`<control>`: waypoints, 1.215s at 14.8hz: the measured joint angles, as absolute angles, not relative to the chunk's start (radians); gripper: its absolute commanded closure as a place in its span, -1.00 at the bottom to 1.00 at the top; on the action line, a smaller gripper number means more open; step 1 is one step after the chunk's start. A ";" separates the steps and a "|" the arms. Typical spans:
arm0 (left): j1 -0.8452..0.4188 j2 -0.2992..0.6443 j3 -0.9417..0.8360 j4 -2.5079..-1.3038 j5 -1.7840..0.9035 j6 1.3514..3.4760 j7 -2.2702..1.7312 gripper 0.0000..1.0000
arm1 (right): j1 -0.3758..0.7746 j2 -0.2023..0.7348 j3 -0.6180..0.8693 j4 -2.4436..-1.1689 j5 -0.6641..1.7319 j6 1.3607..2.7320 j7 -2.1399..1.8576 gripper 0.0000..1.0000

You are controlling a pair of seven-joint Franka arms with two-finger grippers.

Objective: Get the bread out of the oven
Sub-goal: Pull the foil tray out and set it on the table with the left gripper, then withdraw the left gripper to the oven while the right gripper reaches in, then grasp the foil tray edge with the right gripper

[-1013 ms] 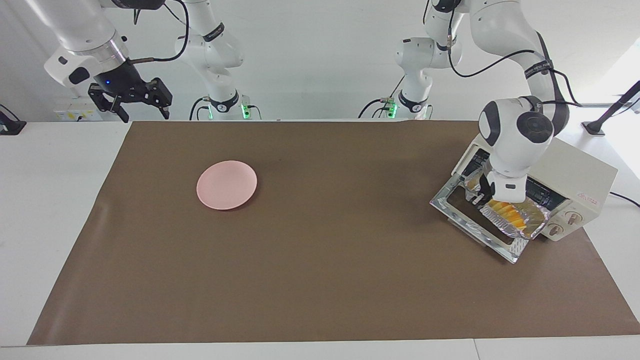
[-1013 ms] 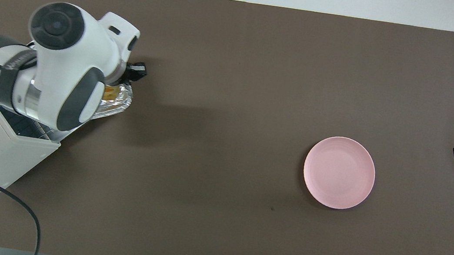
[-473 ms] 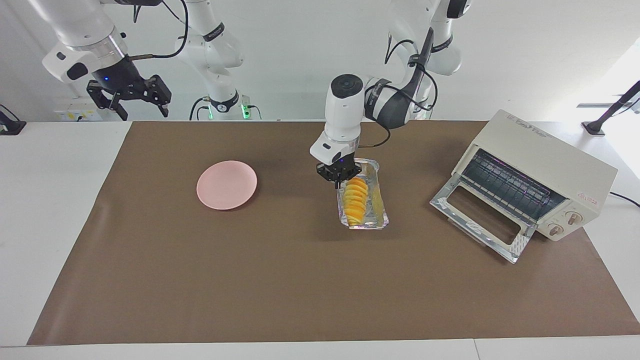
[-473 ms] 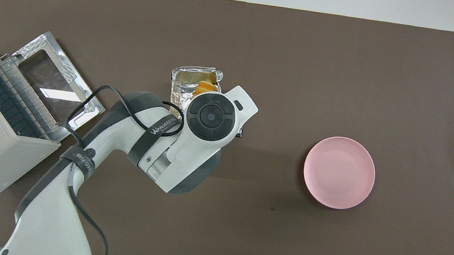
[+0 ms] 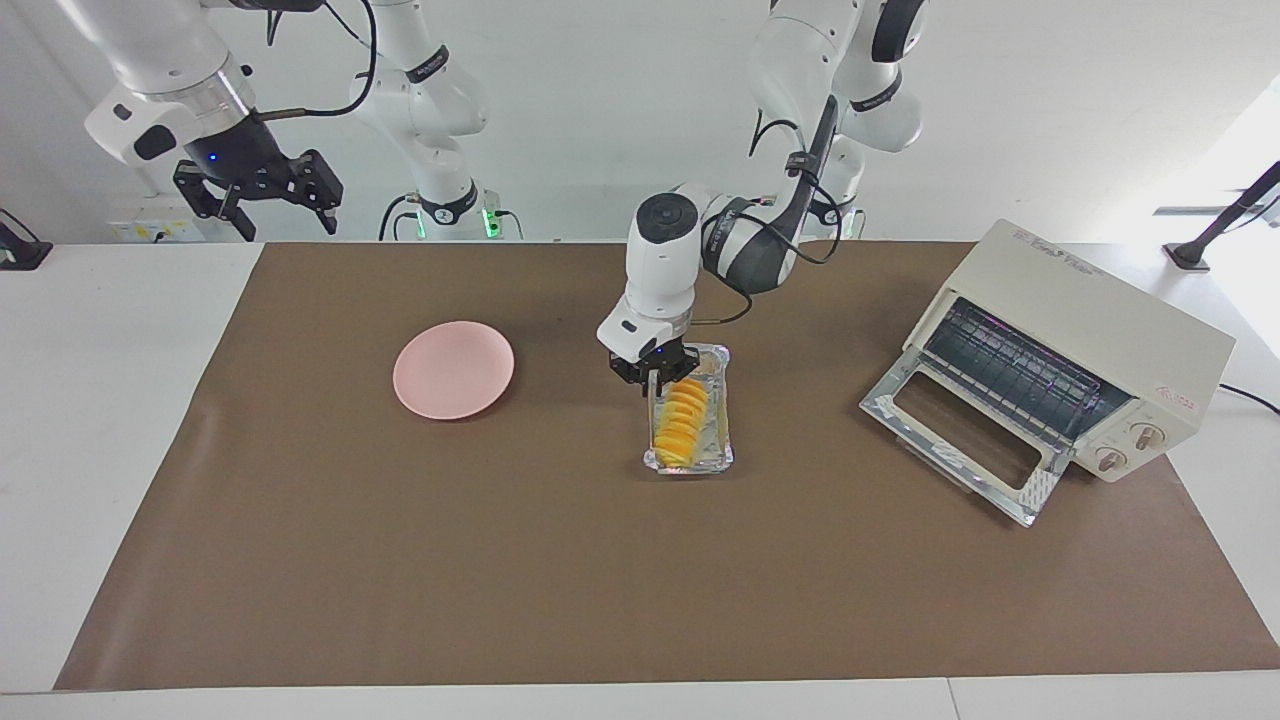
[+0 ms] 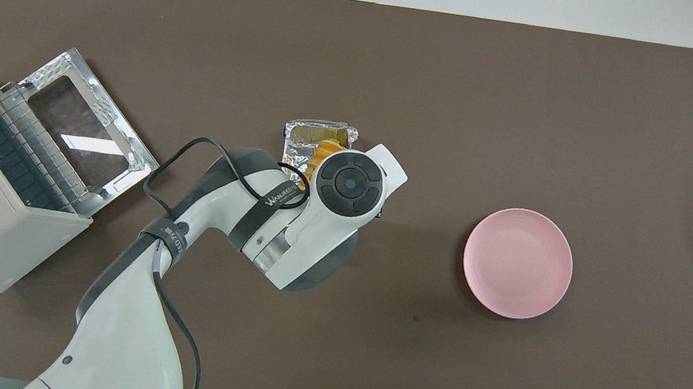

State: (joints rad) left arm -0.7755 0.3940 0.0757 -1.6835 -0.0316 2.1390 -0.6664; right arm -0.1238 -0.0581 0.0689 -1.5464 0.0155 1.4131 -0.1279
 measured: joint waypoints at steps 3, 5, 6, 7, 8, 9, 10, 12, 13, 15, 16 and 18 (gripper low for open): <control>-0.692 0.301 0.118 -1.652 -0.032 2.009 -0.667 -1.00 | -0.118 -0.058 0.075 -1.547 0.017 1.425 -0.128 -1.00; -0.584 0.211 0.139 -1.649 -0.031 1.897 -0.628 -1.00 | -0.082 -0.058 0.077 -1.557 0.017 1.462 -0.104 -1.00; -0.521 0.174 0.145 -1.649 -0.024 1.847 -0.576 -1.00 | -0.056 -0.057 0.079 -1.566 0.017 1.487 -0.073 -1.00; -0.460 0.141 0.149 -1.650 -0.017 1.805 -0.509 -1.00 | -0.024 -0.053 0.080 -1.579 0.017 1.515 -0.035 -1.00; -0.403 0.113 0.151 -1.651 -0.014 1.762 -0.432 -1.00 | 0.011 -0.045 0.081 -1.591 0.017 1.546 0.012 -1.00; -0.352 0.088 0.152 -1.652 -0.013 1.707 -0.350 -1.00 | 0.048 -0.030 0.082 -1.601 0.017 1.583 0.064 -1.00; -0.317 0.065 0.153 -1.654 -0.013 1.646 -0.276 -1.00 | 0.086 -0.008 0.083 -1.606 0.017 1.614 0.115 -1.00; -0.297 0.029 0.151 -1.658 -0.013 1.534 -0.189 -1.00 | 0.171 0.057 0.084 -1.608 0.017 1.681 0.246 -1.00; -0.298 0.018 0.146 -1.660 -0.013 1.491 -0.169 -1.00 | 0.213 0.094 0.085 -1.606 0.016 1.719 0.312 -1.00; -0.294 0.005 0.124 -1.666 -0.011 1.440 -0.156 -1.00 | 0.290 0.174 0.085 -1.599 0.016 1.780 0.414 -1.00; -0.265 0.002 0.095 -1.667 -0.008 1.432 -0.148 -1.00 | 0.323 0.211 0.084 -1.591 0.015 1.804 0.456 -1.00; -0.145 -0.003 -0.019 -1.668 -0.008 1.428 -0.113 -1.00 | 0.376 0.274 0.084 -1.571 0.011 1.844 0.529 -1.00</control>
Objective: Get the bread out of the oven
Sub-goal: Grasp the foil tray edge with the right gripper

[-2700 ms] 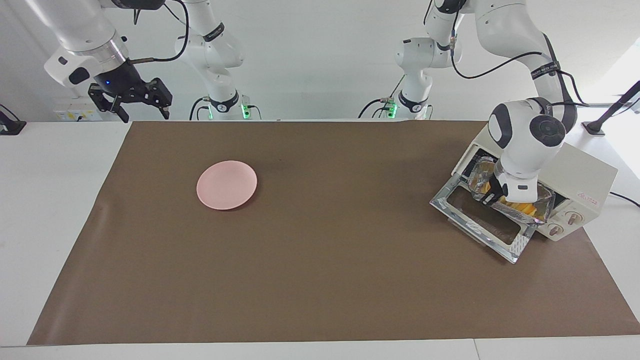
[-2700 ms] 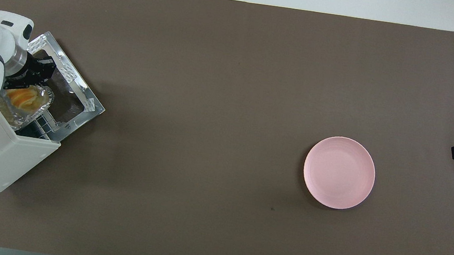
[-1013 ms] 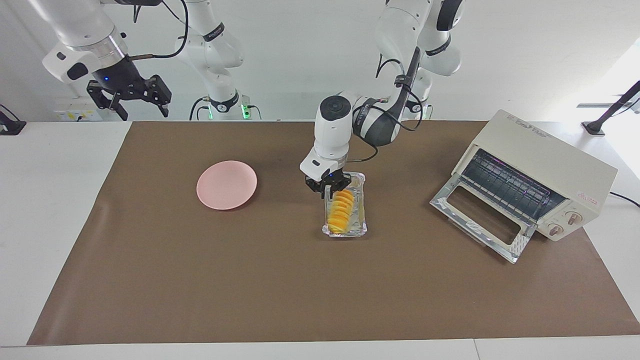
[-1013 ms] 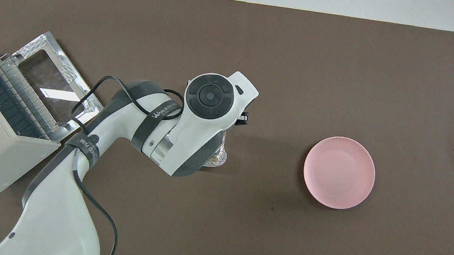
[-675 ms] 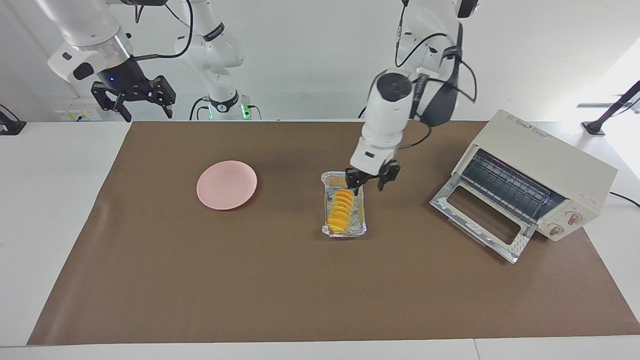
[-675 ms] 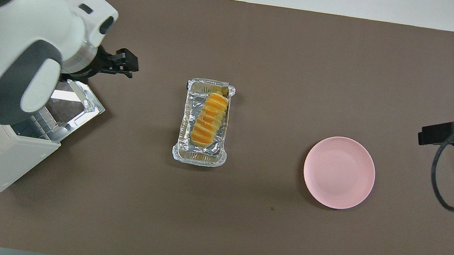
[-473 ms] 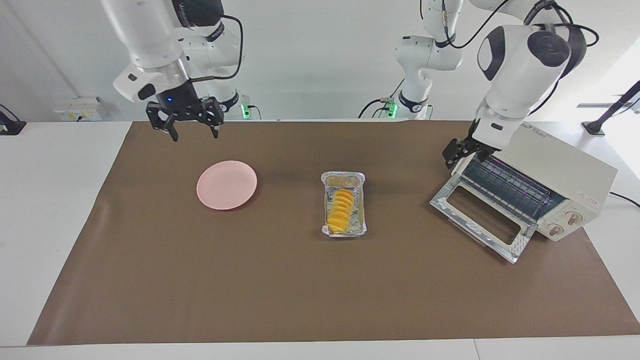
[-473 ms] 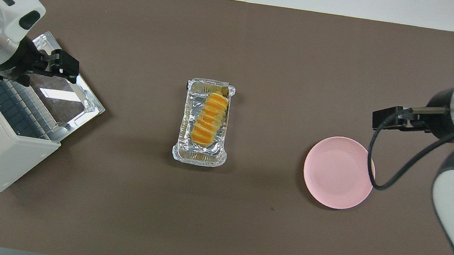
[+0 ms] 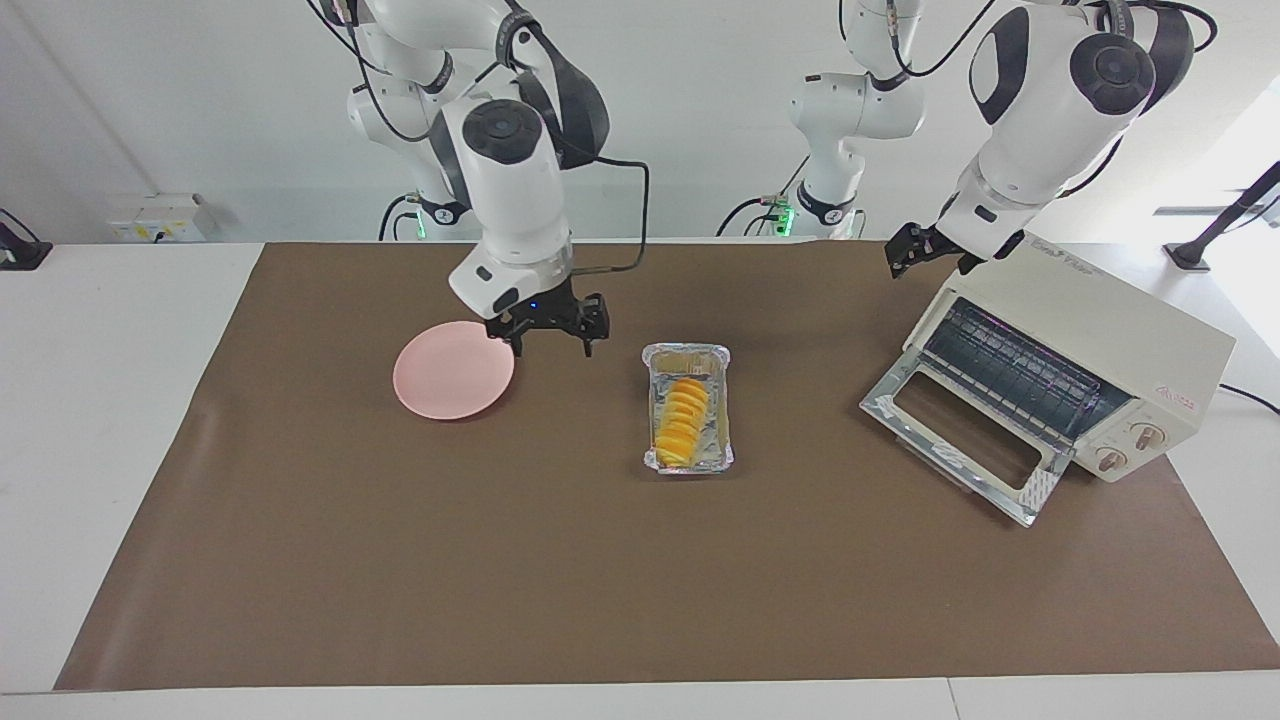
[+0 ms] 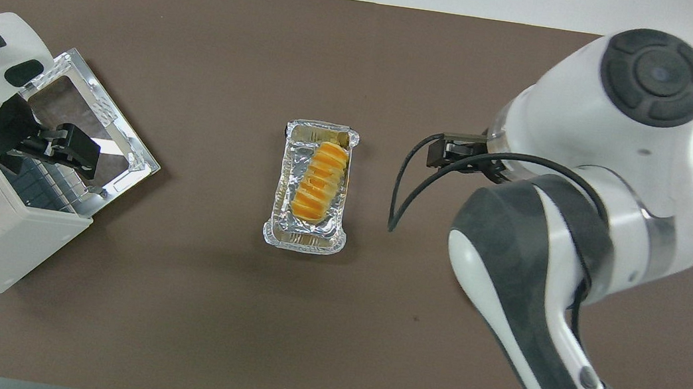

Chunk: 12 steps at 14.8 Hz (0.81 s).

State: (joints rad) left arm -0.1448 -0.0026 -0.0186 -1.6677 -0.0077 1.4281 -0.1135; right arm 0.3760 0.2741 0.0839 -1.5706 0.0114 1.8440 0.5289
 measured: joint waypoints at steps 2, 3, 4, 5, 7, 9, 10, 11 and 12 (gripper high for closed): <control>-0.088 -0.004 -0.062 -1.668 -0.007 1.428 -0.099 -1.00 | 0.417 0.330 0.083 -1.543 -0.009 1.853 0.588 -1.00; -0.072 -0.005 -0.067 -1.668 -0.007 1.428 -0.095 -1.00 | 0.439 0.370 0.083 -1.512 -0.029 1.854 0.625 -1.00; -0.060 -0.005 -0.068 -1.668 -0.007 1.428 -0.091 -1.00 | 0.464 0.420 0.082 -1.475 -0.050 1.860 0.665 -1.00; -0.050 -0.006 -0.069 -1.668 -0.007 1.428 -0.088 -1.00 | 0.486 0.471 0.082 -1.441 -0.068 1.877 0.700 -1.00; -0.041 -0.006 -0.069 -1.668 -0.007 1.428 -0.084 -1.00 | 0.514 0.555 0.081 -1.405 -0.082 1.953 0.732 -1.00; -0.041 -0.006 -0.069 -1.670 -0.007 1.428 -0.084 -1.00 | 0.516 0.598 0.077 -1.397 -0.083 1.997 0.735 -1.00; -0.041 -0.006 -0.070 -1.670 -0.007 1.428 -0.084 -1.00 | 0.515 0.612 0.073 -1.396 -0.085 2.015 0.735 -1.00; -0.042 -0.006 -0.071 -1.670 -0.007 1.429 -0.084 -1.00 | 0.515 0.622 0.072 -1.396 -0.093 2.025 0.735 -1.00; -0.042 -0.006 -0.072 -1.670 -0.007 1.432 -0.084 -1.00 | 0.515 0.630 0.072 -1.396 -0.108 2.027 0.735 -1.00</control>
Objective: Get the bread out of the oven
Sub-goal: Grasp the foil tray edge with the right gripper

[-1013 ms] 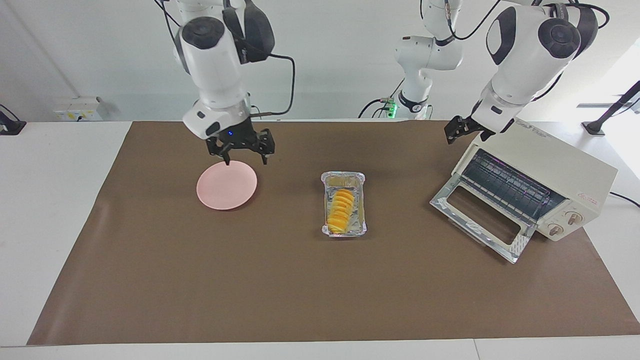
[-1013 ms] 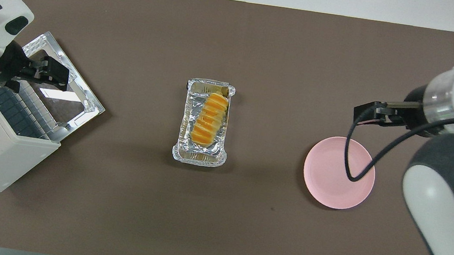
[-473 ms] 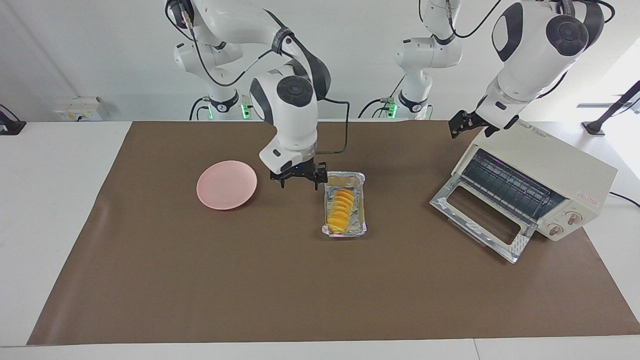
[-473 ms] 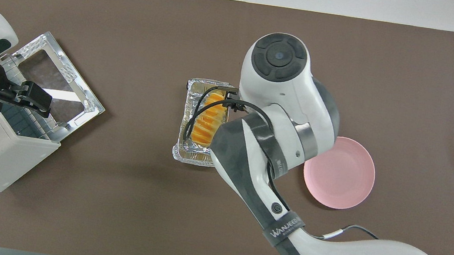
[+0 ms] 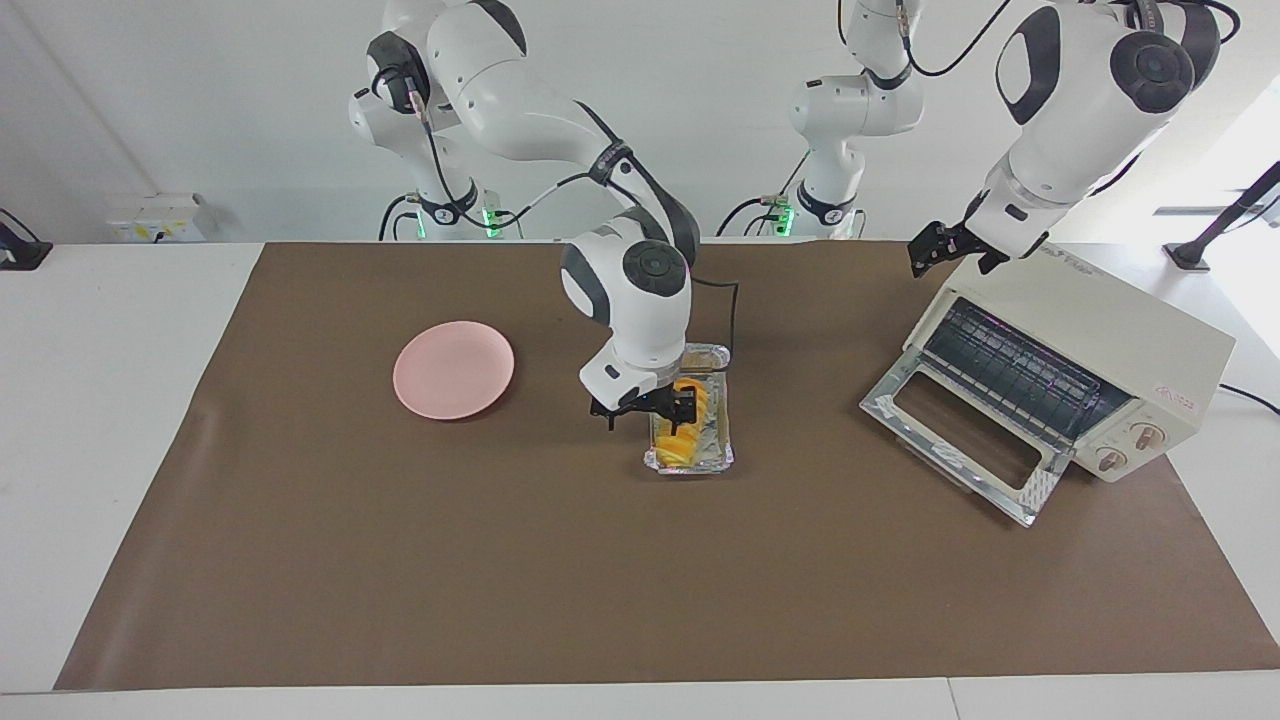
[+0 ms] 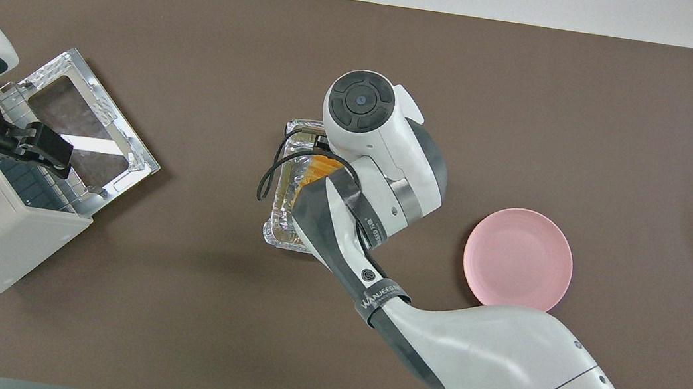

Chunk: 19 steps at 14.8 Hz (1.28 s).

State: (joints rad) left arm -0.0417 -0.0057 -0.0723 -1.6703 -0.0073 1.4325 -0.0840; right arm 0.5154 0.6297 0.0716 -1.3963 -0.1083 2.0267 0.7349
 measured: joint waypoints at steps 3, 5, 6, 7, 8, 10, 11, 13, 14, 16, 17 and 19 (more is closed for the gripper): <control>-0.038 -0.007 -0.070 -1.658 -0.007 1.439 -0.079 -1.00 | 0.517 0.647 0.072 -1.403 -0.124 2.050 0.729 -1.00; -0.037 -0.011 -0.070 -1.653 -0.007 1.439 -0.078 -1.00 | 0.520 0.665 0.073 -1.410 -0.129 2.081 0.727 -0.84; -0.037 -0.014 -0.071 -1.652 -0.007 1.440 -0.078 -1.00 | 0.522 0.673 0.073 -1.410 -0.139 2.088 0.727 -0.45; -0.037 -0.015 -0.071 -1.652 -0.007 1.440 -0.078 -1.00 | 0.524 0.676 0.073 -1.410 -0.146 2.089 0.727 0.20; -0.036 -0.016 -0.070 -1.652 -0.007 1.440 -0.078 -1.00 | 0.526 0.675 0.074 -1.409 -0.147 2.089 0.727 0.91; -0.032 -0.017 -0.069 -1.652 -0.006 1.440 -0.078 -1.00 | 0.529 0.675 0.074 -1.404 -0.147 2.089 0.727 1.00; -0.032 -0.017 -0.068 -1.652 -0.006 1.440 -0.078 -1.00 | 0.530 0.675 0.075 -1.403 -0.147 2.090 0.727 1.00; -0.032 -0.017 -0.068 -1.653 -0.006 1.440 -0.078 -1.00 | 0.531 0.675 0.075 -1.403 -0.152 2.092 0.725 1.00; -0.032 -0.017 -0.068 -1.653 -0.006 1.440 -0.078 -1.00 | 0.530 0.675 0.075 -1.402 -0.159 2.093 0.725 1.00; -0.032 -0.017 -0.068 -1.653 -0.005 1.440 -0.078 -1.00 | 0.530 0.675 0.073 -1.402 -0.168 2.093 0.725 1.00; -0.032 -0.017 -0.068 -1.653 -0.005 1.440 -0.078 -1.00 | 0.530 0.675 0.073 -1.402 -0.168 2.093 0.725 1.00; -0.032 -0.017 -0.068 -1.653 -0.005 1.440 -0.078 -1.00 | 0.528 0.675 0.073 -1.402 -0.168 2.093 0.724 1.00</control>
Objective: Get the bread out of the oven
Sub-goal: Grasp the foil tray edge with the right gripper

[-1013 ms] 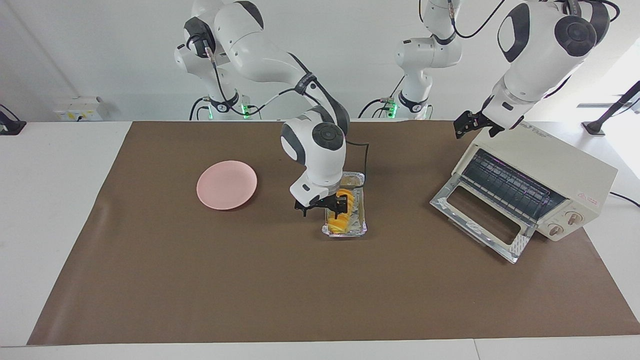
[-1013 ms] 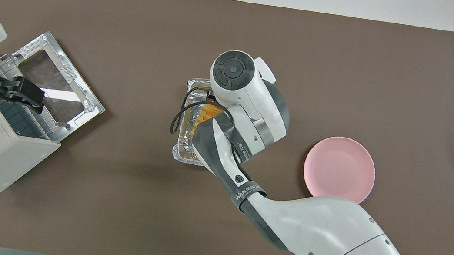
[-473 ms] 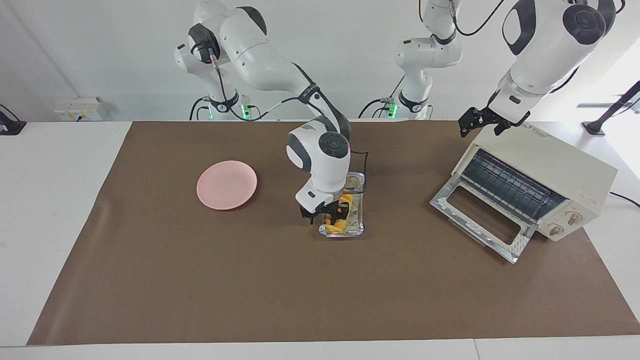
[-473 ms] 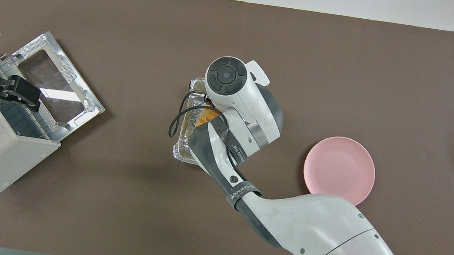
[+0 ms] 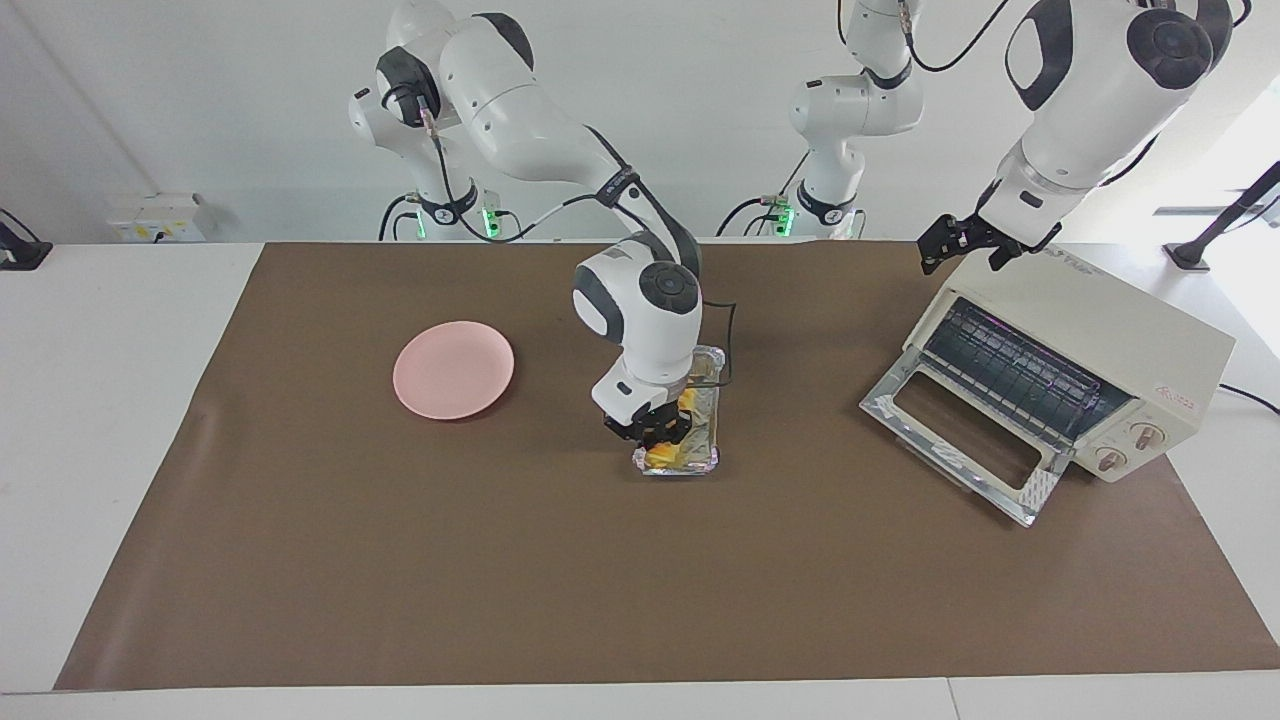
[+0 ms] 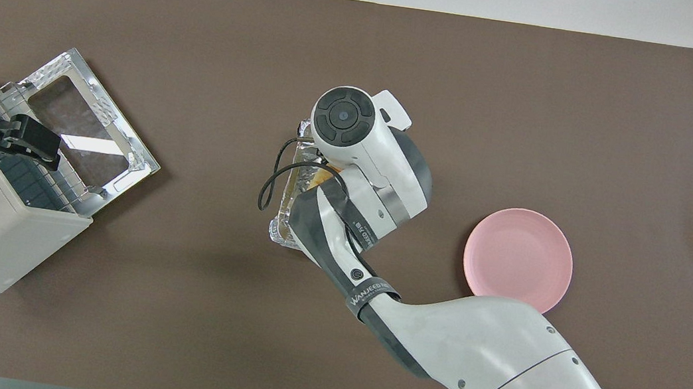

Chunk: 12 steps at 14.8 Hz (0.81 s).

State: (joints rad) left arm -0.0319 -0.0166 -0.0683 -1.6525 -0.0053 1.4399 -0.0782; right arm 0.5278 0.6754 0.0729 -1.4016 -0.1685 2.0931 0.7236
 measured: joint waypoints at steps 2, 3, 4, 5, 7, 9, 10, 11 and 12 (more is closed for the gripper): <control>-0.032 -0.017 -0.068 -1.653 -0.005 1.440 -0.078 -1.00 | 0.522 0.675 0.071 -1.396 -0.168 2.093 0.711 1.00; -0.032 -0.017 -0.068 -1.653 -0.005 1.440 -0.078 -1.00 | 0.517 0.675 0.070 -1.388 -0.168 2.091 0.703 1.00; -0.032 -0.017 -0.068 -1.653 -0.005 1.440 -0.078 -1.00 | 0.509 0.675 0.068 -1.376 -0.169 2.081 0.692 1.00; -0.032 -0.017 -0.068 -1.653 -0.005 1.440 -0.078 -1.00 | 0.497 0.675 0.067 -1.357 -0.169 2.062 0.669 1.00; -0.032 -0.017 -0.068 -1.653 -0.005 1.440 -0.078 -1.00 | 0.461 0.674 0.066 -1.298 -0.168 2.000 0.596 1.00; -0.032 -0.017 -0.068 -1.653 -0.005 1.440 -0.078 -1.00 | 0.401 0.673 0.066 -1.240 -0.155 1.957 0.509 1.00; -0.032 -0.017 -0.068 -1.653 -0.005 1.440 -0.078 -1.00 | 0.365 0.673 0.065 -1.217 -0.146 1.944 0.454 1.00; -0.032 -0.017 -0.068 -1.653 -0.005 1.440 -0.078 -1.00 | 0.328 0.673 0.065 -1.200 -0.139 1.936 0.400 1.00; -0.032 -0.017 -0.068 -1.653 -0.005 1.440 -0.078 -1.00 | 0.290 0.675 0.065 -1.190 -0.137 1.933 0.348 1.00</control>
